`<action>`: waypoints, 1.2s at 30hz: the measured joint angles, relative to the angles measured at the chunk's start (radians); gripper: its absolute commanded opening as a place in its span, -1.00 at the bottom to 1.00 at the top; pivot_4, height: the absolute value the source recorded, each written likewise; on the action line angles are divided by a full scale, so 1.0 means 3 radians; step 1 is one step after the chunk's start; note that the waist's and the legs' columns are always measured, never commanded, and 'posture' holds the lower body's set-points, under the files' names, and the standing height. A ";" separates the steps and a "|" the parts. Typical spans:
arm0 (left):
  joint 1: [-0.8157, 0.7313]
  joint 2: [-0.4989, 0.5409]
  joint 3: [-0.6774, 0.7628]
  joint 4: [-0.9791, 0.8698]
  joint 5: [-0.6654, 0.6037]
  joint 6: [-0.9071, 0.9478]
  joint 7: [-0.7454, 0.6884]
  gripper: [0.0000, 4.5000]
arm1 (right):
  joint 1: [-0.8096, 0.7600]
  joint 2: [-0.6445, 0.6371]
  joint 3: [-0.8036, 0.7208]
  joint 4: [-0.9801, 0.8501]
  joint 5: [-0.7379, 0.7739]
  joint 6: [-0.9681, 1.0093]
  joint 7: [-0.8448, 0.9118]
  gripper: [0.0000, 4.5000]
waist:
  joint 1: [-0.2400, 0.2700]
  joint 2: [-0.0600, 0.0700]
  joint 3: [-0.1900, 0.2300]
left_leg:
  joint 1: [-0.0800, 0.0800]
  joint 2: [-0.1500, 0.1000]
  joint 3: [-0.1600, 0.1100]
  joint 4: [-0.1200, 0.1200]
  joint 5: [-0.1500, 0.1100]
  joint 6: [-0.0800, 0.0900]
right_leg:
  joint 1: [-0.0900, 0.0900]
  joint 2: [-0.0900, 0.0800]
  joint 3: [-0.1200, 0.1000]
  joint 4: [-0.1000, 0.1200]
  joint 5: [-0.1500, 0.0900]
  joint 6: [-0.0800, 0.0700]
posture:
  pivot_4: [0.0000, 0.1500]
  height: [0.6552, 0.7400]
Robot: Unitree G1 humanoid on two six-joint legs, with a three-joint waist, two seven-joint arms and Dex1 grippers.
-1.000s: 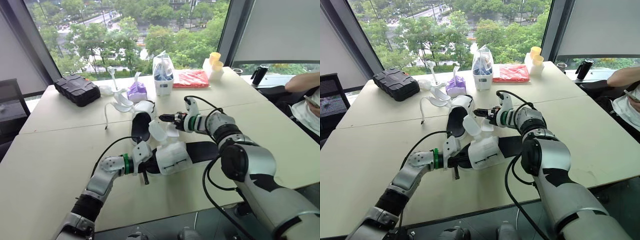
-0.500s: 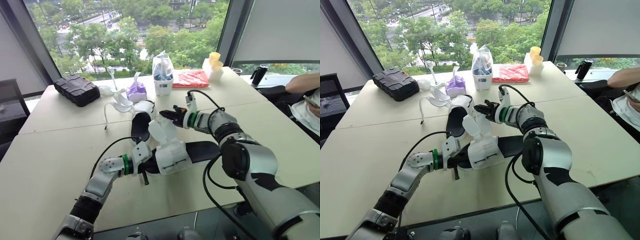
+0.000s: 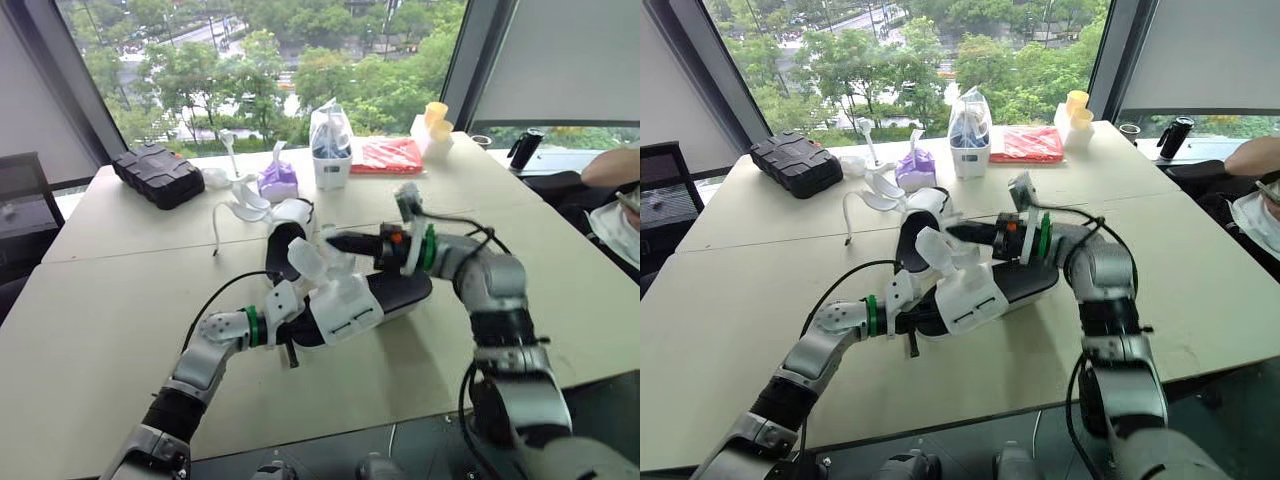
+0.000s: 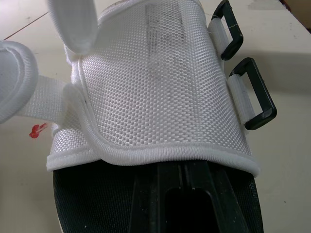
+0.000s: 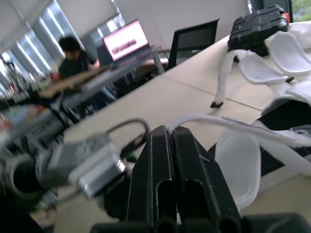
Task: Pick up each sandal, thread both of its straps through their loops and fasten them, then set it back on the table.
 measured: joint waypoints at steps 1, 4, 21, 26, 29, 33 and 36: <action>-0.0006 -0.0004 -0.0001 0.0019 0.0000 -0.0015 -0.0001 -1.00 | 0.0132 -0.0027 0.0038 -0.0145 -0.0029 -0.0148 -0.0009 -0.98 | 0.0001 0.0000 0.0000 | 0.0001 0.0000 0.0000 0.0002 0.0000 0.0000 | 0.0002 0.0000 0.0000 0.0000 0.0000 0.0000 | 1.00 1.00; -0.0037 -0.0019 -0.0004 0.0064 -0.0001 -0.0039 -0.0010 -1.00 | 0.0620 -0.0152 0.0185 -0.0484 -0.0214 -0.0919 0.0018 -0.98 | 0.0009 -0.0001 -0.0001 | 0.0003 0.0000 0.0001 0.0005 -0.0001 0.0002 | 0.0006 0.0004 -0.0001 -0.0002 0.0000 0.0000 | 1.00 1.00; -0.0094 -0.0091 -0.0017 0.0248 -0.0008 -0.0062 -0.0063 -1.00 | 0.0464 -0.0559 0.0539 0.1772 -0.2027 -0.7382 -0.0068 -0.98 | -0.0009 -0.0007 -0.0001 | 0.0079 0.0016 0.0012 -0.0009 -0.0011 0.0013 | 0.0094 0.0020 -0.0001 -0.0051 0.0000 0.0000 | 1.00 1.00; -0.0091 -0.0100 -0.0017 0.0247 -0.0008 -0.0060 -0.0061 -1.00 | 0.0308 -0.0604 0.0308 0.1710 -0.3586 -0.7664 -0.1254 -0.98 | 0.0010 -0.0006 -0.0005 | 0.0078 0.0015 0.0011 -0.0010 -0.0011 0.0012 | 0.0088 0.0021 0.0001 -0.0048 0.0000 -0.0001 | 1.00 1.00; -0.0088 -0.0098 -0.0017 0.0241 -0.0008 -0.0057 -0.0059 -1.00 | 0.0268 -0.0718 0.0360 0.1461 -0.4689 -0.7614 -0.2378 -0.98 | 0.0011 -0.0005 -0.0010 | 0.0078 0.0013 0.0011 -0.0011 -0.0011 0.0011 | 0.0084 0.0021 0.0002 -0.0045 -0.0001 -0.0002 | 1.00 1.00; -0.0074 -0.0076 -0.0010 0.0219 -0.0006 -0.0049 -0.0056 -1.00 | 0.0081 -0.1287 0.1411 0.1023 -0.6152 -0.6779 -0.4734 -0.98 | 0.0009 -0.0026 -0.0043 | 0.0069 0.0003 0.0020 -0.0015 0.0010 -0.0026 | 0.0051 0.0013 0.0022 -0.0007 -0.0013 -0.0021 | 1.00 1.00; -0.0040 -0.0048 -0.0004 0.0226 0.0015 -0.0024 -0.0037 -1.00 | -0.0103 -0.1486 0.2157 0.1054 -0.6789 -0.6070 -0.5967 -0.98 | -0.0003 -0.0077 -0.0081 | 0.0091 0.0008 0.0021 -0.0034 0.0010 -0.0023 | 0.0066 0.0013 0.0027 -0.0007 -0.0027 -0.0050 | 1.00 1.00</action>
